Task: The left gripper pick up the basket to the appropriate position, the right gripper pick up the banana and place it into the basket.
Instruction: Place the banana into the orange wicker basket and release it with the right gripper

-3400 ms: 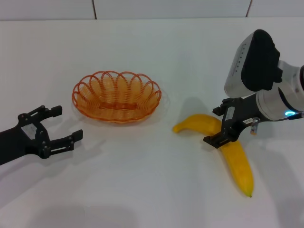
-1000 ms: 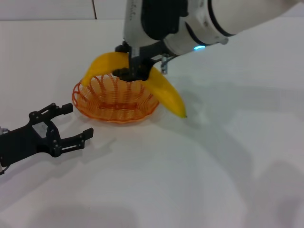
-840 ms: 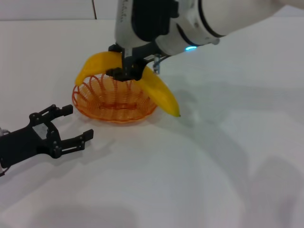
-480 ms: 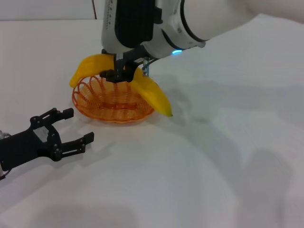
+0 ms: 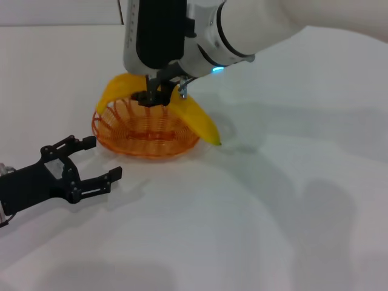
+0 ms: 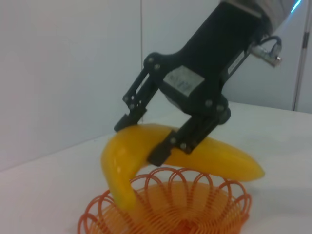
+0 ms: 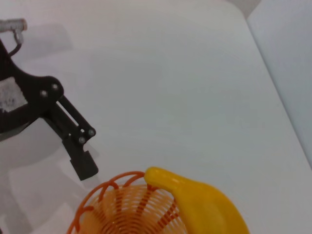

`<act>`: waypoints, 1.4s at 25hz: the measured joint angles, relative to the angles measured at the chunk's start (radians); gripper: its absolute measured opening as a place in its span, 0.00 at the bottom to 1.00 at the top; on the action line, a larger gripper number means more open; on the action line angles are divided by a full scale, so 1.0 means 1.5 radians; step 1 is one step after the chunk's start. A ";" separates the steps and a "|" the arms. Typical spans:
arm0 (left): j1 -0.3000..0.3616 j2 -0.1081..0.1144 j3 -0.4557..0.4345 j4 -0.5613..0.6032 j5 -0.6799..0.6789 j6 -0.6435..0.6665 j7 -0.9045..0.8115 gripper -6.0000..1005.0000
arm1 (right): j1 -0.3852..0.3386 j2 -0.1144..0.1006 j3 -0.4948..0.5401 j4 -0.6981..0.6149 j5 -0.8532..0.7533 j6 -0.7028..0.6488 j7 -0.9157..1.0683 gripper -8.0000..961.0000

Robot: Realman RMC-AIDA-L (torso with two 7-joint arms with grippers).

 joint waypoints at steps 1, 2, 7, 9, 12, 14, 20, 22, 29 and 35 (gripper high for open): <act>0.000 0.000 0.000 0.000 0.000 0.001 0.000 0.91 | 0.000 0.000 -0.003 0.001 0.000 0.000 0.000 0.56; 0.000 0.000 0.000 0.000 0.000 0.001 0.000 0.91 | 0.001 0.000 -0.008 0.001 0.002 0.001 0.000 0.56; 0.000 0.000 0.000 0.000 0.000 0.001 0.000 0.91 | 0.002 0.000 -0.021 -0.003 0.014 0.000 -0.003 0.57; -0.001 0.000 0.000 0.000 0.000 0.001 0.000 0.91 | 0.002 0.000 -0.029 -0.005 0.015 0.000 -0.003 0.57; -0.002 0.000 0.000 0.000 0.000 0.001 0.000 0.91 | 0.002 0.000 -0.029 -0.005 0.015 0.000 -0.003 0.58; -0.004 0.000 0.000 -0.001 0.000 0.001 0.000 0.91 | 0.002 0.000 -0.029 -0.006 0.015 0.002 -0.002 0.58; -0.006 0.001 0.000 -0.006 0.000 0.001 0.000 0.91 | 0.002 0.000 -0.030 -0.008 0.032 0.004 -0.004 0.63; -0.006 0.001 0.000 -0.006 0.000 0.001 0.000 0.91 | -0.002 0.000 -0.030 -0.018 0.032 0.004 -0.005 0.68; -0.001 0.001 0.000 -0.006 0.000 -0.002 0.002 0.91 | -0.060 -0.007 0.002 -0.117 0.029 -0.030 -0.008 0.83; 0.002 0.001 -0.004 -0.006 -0.003 0.002 0.006 0.91 | -0.156 -0.008 0.116 -0.212 0.031 -0.130 -0.071 0.91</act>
